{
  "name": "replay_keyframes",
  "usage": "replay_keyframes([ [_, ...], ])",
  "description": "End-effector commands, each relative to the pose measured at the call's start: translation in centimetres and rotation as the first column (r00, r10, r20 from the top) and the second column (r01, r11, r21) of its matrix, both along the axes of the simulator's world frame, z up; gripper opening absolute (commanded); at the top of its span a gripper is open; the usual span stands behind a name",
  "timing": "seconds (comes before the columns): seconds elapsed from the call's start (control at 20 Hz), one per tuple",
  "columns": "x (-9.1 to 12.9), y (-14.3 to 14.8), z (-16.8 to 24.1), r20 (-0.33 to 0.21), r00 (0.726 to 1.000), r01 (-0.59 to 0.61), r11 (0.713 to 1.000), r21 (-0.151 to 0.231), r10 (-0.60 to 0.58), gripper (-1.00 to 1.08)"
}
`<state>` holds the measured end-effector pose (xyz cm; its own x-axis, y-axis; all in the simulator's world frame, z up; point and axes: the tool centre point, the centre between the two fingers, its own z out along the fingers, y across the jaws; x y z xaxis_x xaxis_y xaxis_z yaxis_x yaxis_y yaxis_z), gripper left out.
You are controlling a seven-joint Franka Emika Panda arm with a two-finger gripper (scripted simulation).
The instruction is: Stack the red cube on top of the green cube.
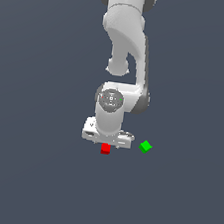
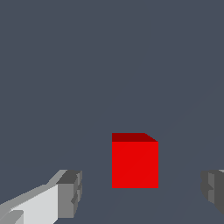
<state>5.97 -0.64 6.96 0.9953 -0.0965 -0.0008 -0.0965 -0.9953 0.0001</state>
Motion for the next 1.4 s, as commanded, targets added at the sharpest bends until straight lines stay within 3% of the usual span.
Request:
replay_keyframes([
  [0.0, 0.0, 0.0, 0.0, 0.0, 1.0, 0.0, 1.0, 0.0, 0.0, 1.0],
  [0.9, 0.1, 0.0, -5.0, 0.001, 1.0, 0.0, 1.0, 0.0, 0.0, 1.0],
  [0.95, 0.1, 0.0, -5.0, 0.001, 1.0, 0.0, 1.0, 0.0, 0.0, -1.0],
  [1.35, 0.1, 0.0, -5.0, 0.001, 1.0, 0.0, 1.0, 0.0, 0.0, -1.0],
])
